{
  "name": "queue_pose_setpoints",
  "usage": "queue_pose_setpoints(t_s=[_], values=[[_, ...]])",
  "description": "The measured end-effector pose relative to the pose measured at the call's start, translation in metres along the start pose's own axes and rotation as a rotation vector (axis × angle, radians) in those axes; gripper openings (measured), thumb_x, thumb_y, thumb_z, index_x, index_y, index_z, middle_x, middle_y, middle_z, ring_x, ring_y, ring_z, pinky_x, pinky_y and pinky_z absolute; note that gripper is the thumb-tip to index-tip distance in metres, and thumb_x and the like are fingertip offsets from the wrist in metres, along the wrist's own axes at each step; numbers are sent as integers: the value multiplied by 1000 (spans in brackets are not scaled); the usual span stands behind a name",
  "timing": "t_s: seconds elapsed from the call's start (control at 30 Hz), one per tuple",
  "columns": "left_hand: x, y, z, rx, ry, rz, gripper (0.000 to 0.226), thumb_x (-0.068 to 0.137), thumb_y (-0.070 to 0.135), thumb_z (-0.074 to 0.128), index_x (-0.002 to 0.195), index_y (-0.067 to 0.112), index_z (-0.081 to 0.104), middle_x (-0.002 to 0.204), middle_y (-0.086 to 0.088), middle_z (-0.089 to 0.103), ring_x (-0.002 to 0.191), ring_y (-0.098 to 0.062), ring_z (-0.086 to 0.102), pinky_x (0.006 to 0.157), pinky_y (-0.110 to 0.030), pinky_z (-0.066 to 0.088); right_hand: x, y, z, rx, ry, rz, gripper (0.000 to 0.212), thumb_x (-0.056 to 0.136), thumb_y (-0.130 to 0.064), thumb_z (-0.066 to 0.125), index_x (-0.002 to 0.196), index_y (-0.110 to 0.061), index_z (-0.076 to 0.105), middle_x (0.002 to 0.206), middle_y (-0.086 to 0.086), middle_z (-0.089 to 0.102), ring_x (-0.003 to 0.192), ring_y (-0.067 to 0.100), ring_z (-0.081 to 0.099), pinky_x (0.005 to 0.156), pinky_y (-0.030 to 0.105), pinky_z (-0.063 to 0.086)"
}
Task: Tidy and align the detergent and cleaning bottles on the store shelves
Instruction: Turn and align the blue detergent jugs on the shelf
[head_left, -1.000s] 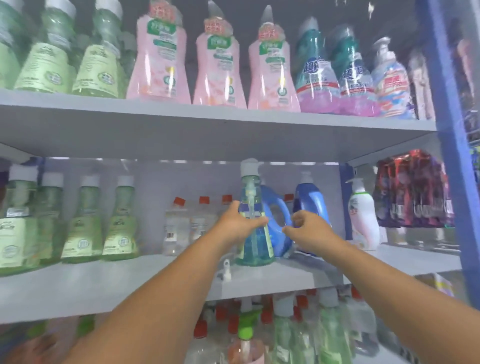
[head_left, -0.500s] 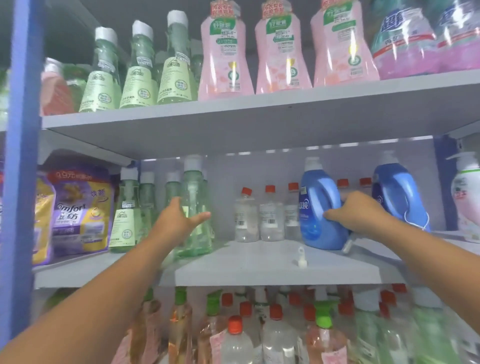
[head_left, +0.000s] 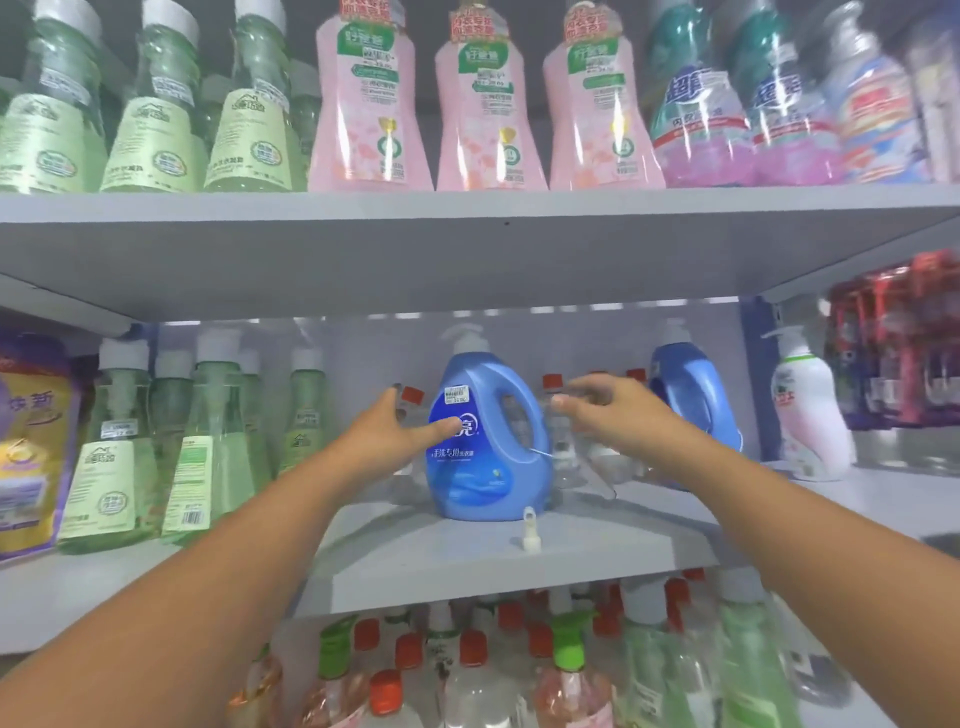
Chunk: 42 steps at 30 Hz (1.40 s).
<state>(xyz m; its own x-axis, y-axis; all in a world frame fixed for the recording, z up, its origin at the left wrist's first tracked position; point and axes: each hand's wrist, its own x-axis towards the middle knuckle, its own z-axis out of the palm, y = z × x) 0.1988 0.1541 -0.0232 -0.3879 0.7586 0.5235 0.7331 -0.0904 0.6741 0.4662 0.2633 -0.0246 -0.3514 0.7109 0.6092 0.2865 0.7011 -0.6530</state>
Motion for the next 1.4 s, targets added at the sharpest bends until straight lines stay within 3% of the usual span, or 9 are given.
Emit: queue_pose_setpoints(t_s=[0.1, 0.17, 0.27, 0.47, 0.6, 0.67, 0.9, 1.17, 1.4], values=[[18, 0, 15, -206, -185, -81, 112, 48, 70, 90, 140, 23, 47, 122, 4, 71, 108, -14, 71, 93, -38, 56, 1, 30, -51, -158, 522, -58, 33, 91, -40, 73, 115, -18, 72, 117, 4, 67, 108, 23, 63, 88, 31, 45], [24, -6, 20, -313, -315, -98, 99, 52, 63, 94, 134, 20, 58, 121, 1, 75, 108, -19, 74, 101, -44, 55, 5, 56, -80, -366, 657, 15, 58, 83, -46, 79, 128, -12, 64, 130, 16, 58, 121, 35, 55, 96, 40, 44], [19, -8, 25, -335, -385, -55, 70, 52, 64, 94, 112, 35, 72, 115, 5, 78, 103, -15, 76, 83, -36, 59, 9, 83, -86, -259, 357, 377, 101, 71, -52, 90, 149, -8, 41, 136, 16, 53, 117, 36, 60, 81, 37, 48], [-7, 4, 27, -409, -237, 0, 58, 68, 44, 94, 116, 24, 67, 112, -5, 78, 100, -25, 77, 89, -45, 62, 14, 109, -82, -212, 184, 442, 60, 68, -36, 92, 110, -6, 61, 85, 7, 62, 68, 18, 58, 53, 30, 41], [-32, 8, 22, -436, -86, -37, 74, 67, 45, 95, 126, 22, 57, 110, 0, 78, 97, -23, 77, 86, -45, 62, -3, 114, -106, 213, -93, 322, 51, 70, -19, 92, 115, -11, 70, 97, 9, 80, 86, 25, 78, 72, 33, 62], [-47, 10, 25, -450, 78, -40, 74, 60, 49, 97, 119, 25, 58, 98, 8, 79, 85, -14, 78, 67, -31, 63, -17, 106, -107, 326, -206, 229, 59, 66, -23, 95, 119, -15, 70, 103, 5, 81, 92, 22, 79, 69, 28, 61], [-91, 27, 22, -406, 343, -41, 66, 58, 50, 97, 105, 28, 56, 93, 9, 76, 71, -6, 76, 53, -23, 57, -56, 53, -69, 350, -121, 32, 52, 65, -32, 97, 110, -26, 72, 97, -5, 80, 86, 17, 79, 77, 39, 64], [-162, 41, -24, -450, 482, 29, 71, 37, 64, 96, 97, 45, 64, 92, 13, 78, 79, -15, 79, 66, -40, 63, -96, 3, -57, 441, 60, -57, 43, 68, -29, 93, 104, -29, 70, 97, -12, 78, 81, 8, 77, 72, 35, 65], [-258, 31, -90, -441, 652, 96, 74, 43, 56, 99, 108, 39, 68, 106, 0, 79, 88, -27, 79, 65, -46, 63, -128, -52, -44, 679, -105, -238, 48, 64, -32, 93, 107, -25, 73, 95, -7, 81, 82, 15, 79, 59, 25, 61]])
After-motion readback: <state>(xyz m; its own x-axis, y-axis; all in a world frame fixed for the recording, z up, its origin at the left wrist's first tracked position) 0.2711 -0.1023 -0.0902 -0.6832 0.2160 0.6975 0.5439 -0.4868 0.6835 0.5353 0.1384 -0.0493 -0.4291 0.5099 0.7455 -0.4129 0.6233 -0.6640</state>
